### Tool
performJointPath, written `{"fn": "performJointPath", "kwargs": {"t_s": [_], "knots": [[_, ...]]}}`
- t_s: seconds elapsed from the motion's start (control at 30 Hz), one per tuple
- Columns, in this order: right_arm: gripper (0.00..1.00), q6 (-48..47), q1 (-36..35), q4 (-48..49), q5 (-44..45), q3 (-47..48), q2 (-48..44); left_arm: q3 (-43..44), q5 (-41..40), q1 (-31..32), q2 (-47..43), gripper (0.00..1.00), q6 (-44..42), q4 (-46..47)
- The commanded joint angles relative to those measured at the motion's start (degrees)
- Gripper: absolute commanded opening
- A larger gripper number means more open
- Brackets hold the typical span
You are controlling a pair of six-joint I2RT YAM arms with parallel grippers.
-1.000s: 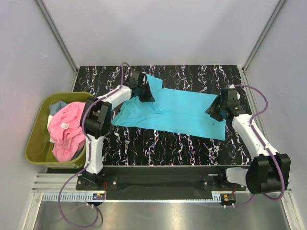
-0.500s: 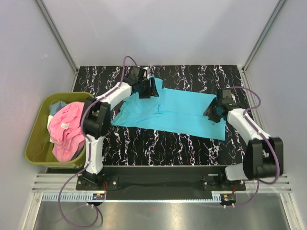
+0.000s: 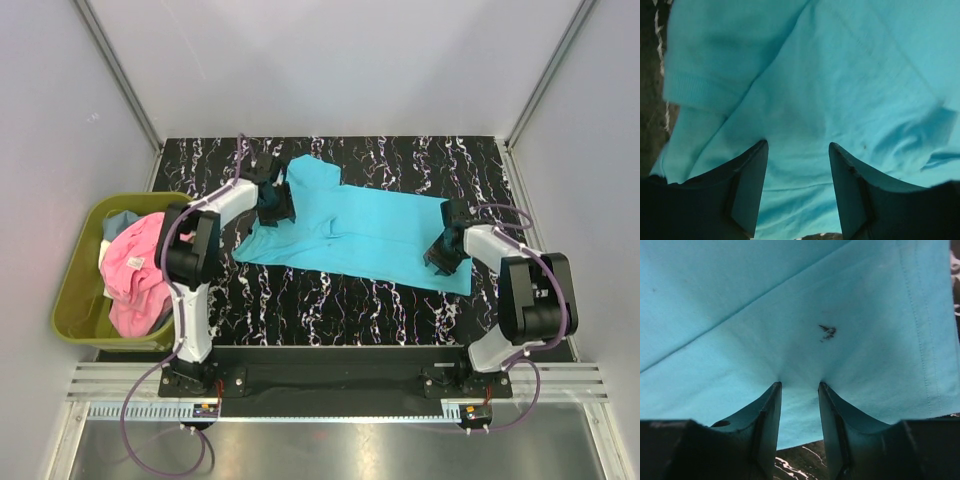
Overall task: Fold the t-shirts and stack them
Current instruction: Fold the tshirt
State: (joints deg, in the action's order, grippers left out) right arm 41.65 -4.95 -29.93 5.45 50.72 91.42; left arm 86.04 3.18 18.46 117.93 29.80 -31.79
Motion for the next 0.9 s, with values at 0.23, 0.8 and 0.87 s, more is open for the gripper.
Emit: {"fn": "performJointPath", "kwargs": {"t_s": [0.23,0.8,0.87], "knots": [[0.43,13.09,0.73,-4.43,1.76,-12.57,-15.11,24.32,3.49,-2.02,17.59,0.57,-0.89,-6.18],[0.50,-13.61,0.47,-2.94,-8.70,6.93,-11.09,7.70,12.21,-3.87,-4.71,0.63,3.42,12.10],[0.49,-14.40,0.47,-1.71,-9.40,7.72,-10.47,4.24,9.40,-2.47,-7.00,0.63,4.12,11.84]]}}
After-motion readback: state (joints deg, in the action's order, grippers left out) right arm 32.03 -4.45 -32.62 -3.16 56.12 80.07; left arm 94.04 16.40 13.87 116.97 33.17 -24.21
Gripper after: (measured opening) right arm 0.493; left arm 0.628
